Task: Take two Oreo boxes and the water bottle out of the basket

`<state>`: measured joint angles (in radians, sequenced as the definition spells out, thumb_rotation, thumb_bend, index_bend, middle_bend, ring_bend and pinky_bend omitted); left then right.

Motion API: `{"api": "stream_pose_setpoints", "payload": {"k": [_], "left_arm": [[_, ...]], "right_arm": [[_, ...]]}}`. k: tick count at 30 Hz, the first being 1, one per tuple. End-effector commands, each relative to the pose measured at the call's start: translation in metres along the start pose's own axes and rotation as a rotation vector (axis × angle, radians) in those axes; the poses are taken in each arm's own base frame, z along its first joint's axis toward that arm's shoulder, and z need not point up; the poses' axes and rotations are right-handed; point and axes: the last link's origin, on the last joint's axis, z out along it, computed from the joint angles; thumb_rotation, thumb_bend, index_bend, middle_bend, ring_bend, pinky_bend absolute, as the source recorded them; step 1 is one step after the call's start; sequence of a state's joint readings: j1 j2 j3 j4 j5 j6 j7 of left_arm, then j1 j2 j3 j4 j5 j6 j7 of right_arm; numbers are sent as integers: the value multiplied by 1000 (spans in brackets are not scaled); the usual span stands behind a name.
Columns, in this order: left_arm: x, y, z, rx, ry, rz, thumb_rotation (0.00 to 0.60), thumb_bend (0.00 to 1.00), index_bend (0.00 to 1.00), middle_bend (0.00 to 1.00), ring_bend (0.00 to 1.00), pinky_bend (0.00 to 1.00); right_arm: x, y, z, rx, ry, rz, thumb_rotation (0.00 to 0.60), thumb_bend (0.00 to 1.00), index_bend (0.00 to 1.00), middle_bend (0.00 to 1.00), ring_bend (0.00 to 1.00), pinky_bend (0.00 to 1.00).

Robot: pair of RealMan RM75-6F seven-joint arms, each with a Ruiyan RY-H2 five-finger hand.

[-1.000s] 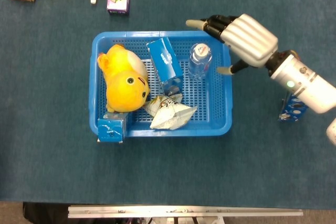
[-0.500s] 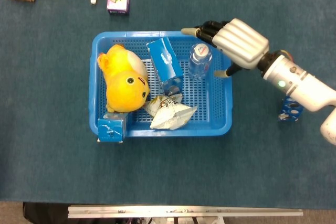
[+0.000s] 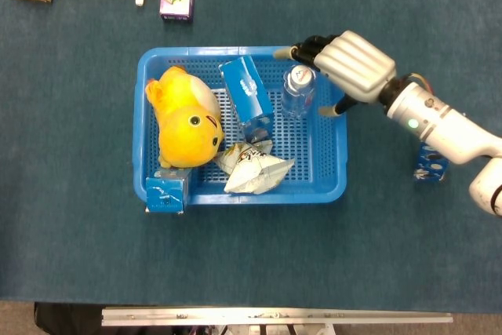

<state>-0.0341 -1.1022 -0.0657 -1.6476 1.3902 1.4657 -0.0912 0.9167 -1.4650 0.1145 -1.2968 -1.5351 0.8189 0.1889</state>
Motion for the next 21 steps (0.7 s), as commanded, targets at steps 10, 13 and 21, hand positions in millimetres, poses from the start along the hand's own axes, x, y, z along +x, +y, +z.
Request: {"api": "stream_pose_setpoints", "payload": {"k": [10, 13, 21], "left_arm": [[1, 0, 0, -2, 2, -1, 600, 380, 480, 517, 440, 534], [1, 0, 0, -2, 2, -1, 600, 380, 480, 517, 440, 534], [0, 0, 0, -1, 0, 0, 600, 380, 480, 517, 440, 534]], "right_arm": [[-7, 1, 2, 2, 1, 5, 600, 0, 277, 381, 364, 455], [-8, 1, 2, 0, 5, 3, 600, 0, 315, 410, 395, 455], [-9, 3, 0, -11, 23, -11, 600, 0, 405, 520, 515, 454]]}}
